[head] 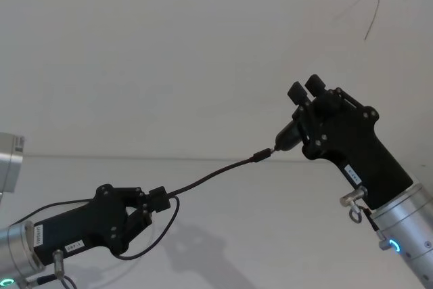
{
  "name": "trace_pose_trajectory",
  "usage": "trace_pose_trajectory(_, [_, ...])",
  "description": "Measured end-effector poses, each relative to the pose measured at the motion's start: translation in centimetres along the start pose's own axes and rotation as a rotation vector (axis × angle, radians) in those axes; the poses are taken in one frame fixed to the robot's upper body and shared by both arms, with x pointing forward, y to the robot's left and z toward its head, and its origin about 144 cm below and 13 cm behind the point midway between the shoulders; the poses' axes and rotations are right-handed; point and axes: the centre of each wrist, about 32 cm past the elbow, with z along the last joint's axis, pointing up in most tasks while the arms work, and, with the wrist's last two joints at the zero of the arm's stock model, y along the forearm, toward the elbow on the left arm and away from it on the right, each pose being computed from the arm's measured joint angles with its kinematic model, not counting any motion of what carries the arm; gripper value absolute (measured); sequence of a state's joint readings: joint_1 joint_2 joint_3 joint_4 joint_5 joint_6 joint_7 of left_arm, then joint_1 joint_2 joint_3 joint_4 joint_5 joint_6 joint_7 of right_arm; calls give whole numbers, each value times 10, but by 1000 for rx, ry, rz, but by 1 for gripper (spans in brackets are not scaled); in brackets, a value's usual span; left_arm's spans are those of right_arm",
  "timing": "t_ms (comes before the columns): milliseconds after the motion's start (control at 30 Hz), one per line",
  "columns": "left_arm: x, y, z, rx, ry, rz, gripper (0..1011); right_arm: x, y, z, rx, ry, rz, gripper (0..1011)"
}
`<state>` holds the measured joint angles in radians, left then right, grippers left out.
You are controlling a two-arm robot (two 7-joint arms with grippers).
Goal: Pick up the data cable with the one hand.
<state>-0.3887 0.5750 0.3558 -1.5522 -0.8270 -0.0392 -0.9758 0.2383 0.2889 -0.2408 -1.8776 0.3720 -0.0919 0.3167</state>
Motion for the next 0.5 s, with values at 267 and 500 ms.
trace_pose_trajectory(267, [0, 0, 0, 0, 0, 0, 50, 0, 0, -1, -7, 9, 7, 251])
trace_pose_trajectory(500, [0, 0, 0, 0, 0, 0, 50, 0, 0, -2, -11, 14, 11, 251])
